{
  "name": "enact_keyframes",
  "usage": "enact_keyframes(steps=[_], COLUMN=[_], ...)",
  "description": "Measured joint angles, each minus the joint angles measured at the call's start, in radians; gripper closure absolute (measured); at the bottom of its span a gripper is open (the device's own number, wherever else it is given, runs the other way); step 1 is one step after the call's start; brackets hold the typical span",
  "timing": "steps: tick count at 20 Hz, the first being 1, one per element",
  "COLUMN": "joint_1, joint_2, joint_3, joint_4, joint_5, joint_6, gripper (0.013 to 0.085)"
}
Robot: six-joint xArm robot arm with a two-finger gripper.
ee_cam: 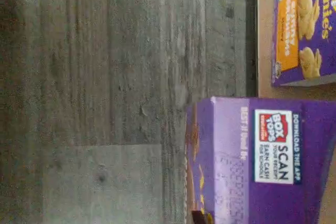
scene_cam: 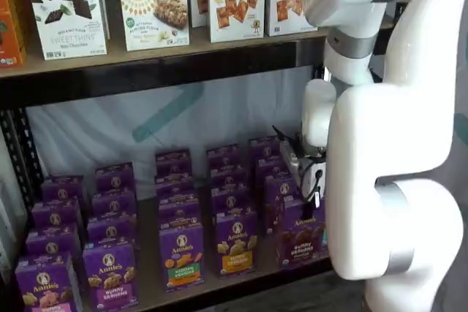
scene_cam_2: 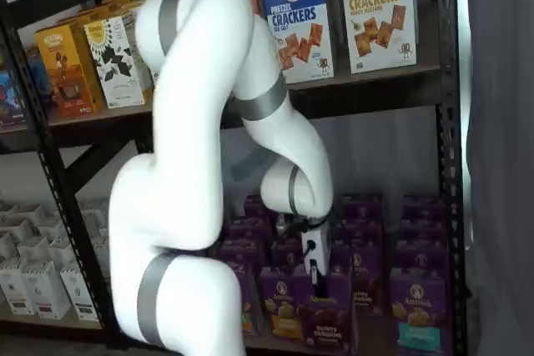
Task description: Pick up the purple box with a brown patch in the center, on the bottom shelf, the fifth box from the left
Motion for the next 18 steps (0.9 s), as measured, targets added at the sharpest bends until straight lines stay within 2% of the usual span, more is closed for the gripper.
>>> enact_keyframes(steps=[8, 13, 18], joint_1=[0.019, 0.018, 0.008], joint_2=[-0.158, -0.265, -0.369], joint_3=[0.098, 0.150, 0.175], joint_4=[0.069, 0.083, 0.135], joint_5=[0.099, 0.177, 0.282], joint_6=[-0.041, -0.050, -0.096], gripper=[0.0690, 0.0690, 0.0690])
